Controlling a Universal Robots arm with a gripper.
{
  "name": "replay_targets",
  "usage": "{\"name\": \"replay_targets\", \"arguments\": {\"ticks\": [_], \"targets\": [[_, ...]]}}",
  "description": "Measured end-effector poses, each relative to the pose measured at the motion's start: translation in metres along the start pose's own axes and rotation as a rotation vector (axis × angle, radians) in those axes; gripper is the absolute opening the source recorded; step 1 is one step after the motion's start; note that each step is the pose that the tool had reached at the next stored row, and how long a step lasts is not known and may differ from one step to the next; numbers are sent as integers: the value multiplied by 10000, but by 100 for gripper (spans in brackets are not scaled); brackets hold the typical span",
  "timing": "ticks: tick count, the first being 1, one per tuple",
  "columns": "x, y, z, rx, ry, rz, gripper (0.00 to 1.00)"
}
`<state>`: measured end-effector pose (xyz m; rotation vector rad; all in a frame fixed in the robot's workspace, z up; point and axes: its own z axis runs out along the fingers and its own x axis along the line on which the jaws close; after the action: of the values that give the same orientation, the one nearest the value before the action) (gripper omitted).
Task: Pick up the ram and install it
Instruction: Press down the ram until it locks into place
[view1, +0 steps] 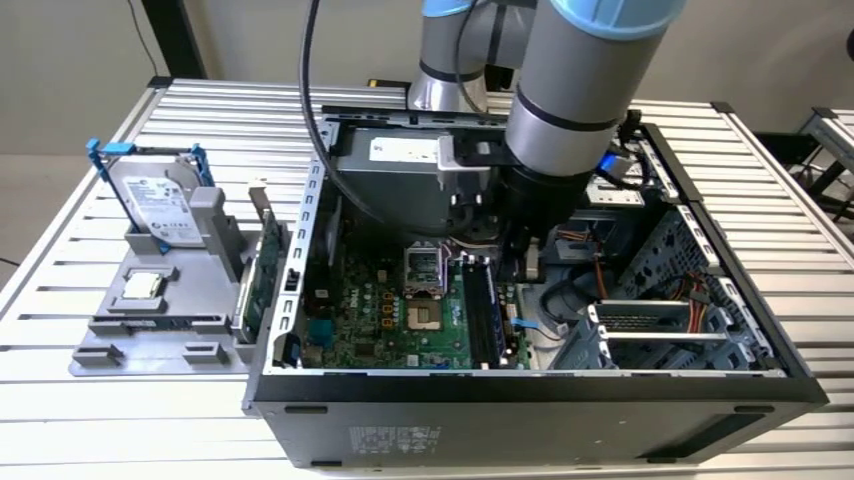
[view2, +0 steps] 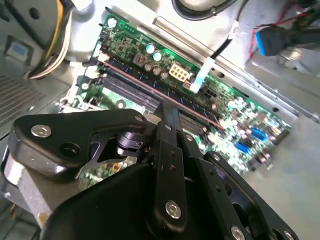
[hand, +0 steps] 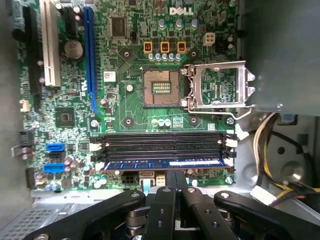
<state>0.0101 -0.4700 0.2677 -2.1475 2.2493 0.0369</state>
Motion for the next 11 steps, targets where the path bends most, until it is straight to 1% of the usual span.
{"name": "replay_targets", "arguments": {"ticks": [9, 10, 11], "targets": [[-15, -2, -406, 0, 1, 0, 0], [-17, -2, -429, 0, 1, 0, 0], [-17, -2, -430, 0, -1, 0, 0]]}}
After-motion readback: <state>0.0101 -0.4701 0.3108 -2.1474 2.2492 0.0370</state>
